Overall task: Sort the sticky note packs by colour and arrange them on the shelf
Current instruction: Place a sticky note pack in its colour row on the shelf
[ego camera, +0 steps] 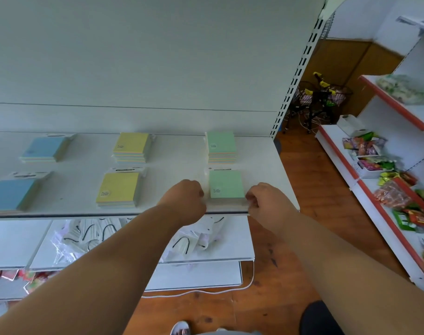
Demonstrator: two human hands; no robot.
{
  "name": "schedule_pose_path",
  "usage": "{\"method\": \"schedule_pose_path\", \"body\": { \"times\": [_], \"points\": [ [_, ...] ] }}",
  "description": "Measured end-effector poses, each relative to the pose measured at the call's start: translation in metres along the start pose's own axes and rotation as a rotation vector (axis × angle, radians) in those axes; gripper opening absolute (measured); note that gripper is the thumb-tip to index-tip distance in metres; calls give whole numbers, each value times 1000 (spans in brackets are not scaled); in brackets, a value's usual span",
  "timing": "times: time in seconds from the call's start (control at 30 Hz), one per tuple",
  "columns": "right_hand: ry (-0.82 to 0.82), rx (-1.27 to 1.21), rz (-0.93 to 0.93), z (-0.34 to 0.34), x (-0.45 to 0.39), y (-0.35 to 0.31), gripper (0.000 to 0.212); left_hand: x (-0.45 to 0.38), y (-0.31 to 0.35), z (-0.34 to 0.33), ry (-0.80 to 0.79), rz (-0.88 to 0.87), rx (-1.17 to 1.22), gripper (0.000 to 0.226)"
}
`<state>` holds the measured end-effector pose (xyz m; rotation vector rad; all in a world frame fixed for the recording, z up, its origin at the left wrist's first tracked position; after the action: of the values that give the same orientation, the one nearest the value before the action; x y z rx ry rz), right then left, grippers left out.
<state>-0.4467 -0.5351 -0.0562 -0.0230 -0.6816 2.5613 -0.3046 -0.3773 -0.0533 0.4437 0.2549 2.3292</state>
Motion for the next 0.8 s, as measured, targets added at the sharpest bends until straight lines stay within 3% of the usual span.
{"method": "schedule_pose_path", "body": {
  "times": [0.07,0.13,0.23,0.8],
  "points": [
    [37,-139,-73,5,-1,5,29,-3,-3,5,23,106,192,32],
    [101,-356,-193,6,-7,7,28,-6,0,5,32,174,422,18],
    [152,-554,-305,0,-21,4,29,-8,12,2,7,189,481,32],
    [95,-554,-307,-4,-31,-4,31,-6,19,-4,24,191,479,31]
  ]
}}
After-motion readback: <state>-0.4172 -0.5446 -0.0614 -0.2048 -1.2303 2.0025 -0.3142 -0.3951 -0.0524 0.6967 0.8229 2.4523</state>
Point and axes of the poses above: each hand's wrist, its own x-axis away from the middle knuckle, its own z-axis out of the back of the hand, y = z × x, the point moved 3 cm from there along -x, towards the middle knuckle, and after that the axes turned 8 degrees about -x, right-handed, at the moved point
